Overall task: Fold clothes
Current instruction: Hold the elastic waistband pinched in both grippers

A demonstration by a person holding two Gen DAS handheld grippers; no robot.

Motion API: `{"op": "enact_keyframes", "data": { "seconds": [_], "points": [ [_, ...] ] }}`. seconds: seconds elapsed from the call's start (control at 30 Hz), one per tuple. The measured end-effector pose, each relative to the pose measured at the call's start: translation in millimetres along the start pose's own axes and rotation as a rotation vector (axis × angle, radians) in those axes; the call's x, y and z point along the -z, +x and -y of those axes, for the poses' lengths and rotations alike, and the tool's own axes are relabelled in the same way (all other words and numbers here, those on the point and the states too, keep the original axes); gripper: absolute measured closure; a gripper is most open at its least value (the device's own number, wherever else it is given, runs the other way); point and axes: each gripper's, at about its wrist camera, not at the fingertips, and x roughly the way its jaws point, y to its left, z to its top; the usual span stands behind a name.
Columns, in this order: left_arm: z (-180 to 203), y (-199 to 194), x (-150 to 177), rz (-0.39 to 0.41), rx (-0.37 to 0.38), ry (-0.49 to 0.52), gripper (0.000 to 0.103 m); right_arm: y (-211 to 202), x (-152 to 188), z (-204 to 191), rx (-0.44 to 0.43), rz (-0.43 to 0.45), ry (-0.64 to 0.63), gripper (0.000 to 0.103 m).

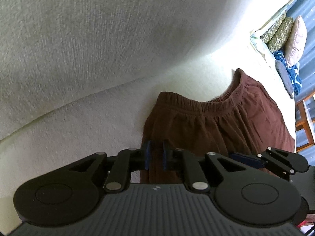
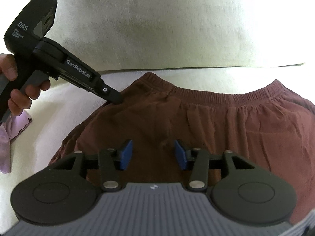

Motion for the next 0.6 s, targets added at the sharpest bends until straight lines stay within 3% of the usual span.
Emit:
{"op": "enact_keyframes", "data": {
  "seconds": [0.1,0.23,0.43,0.6],
  "points": [
    [1,0,1,-0.004,-0.002,0.018,0.090,0,1,1,0.001,-0.005,-0.003,0.058],
    [9,-1,3,0.017,-0.035,0.079,0.101,1,3,-1,0.007,-0.007,-0.013,0.057],
    [7,0,11,0.075,-0.097,0.075,0.098,4,4,-7,0.038,-0.033,-0.069,0.057],
    [14,-5,8,0.072,-0.117,0.067,0.094,5,4,-9,0.038,-0.040,-0.080,0.052]
  ]
}}
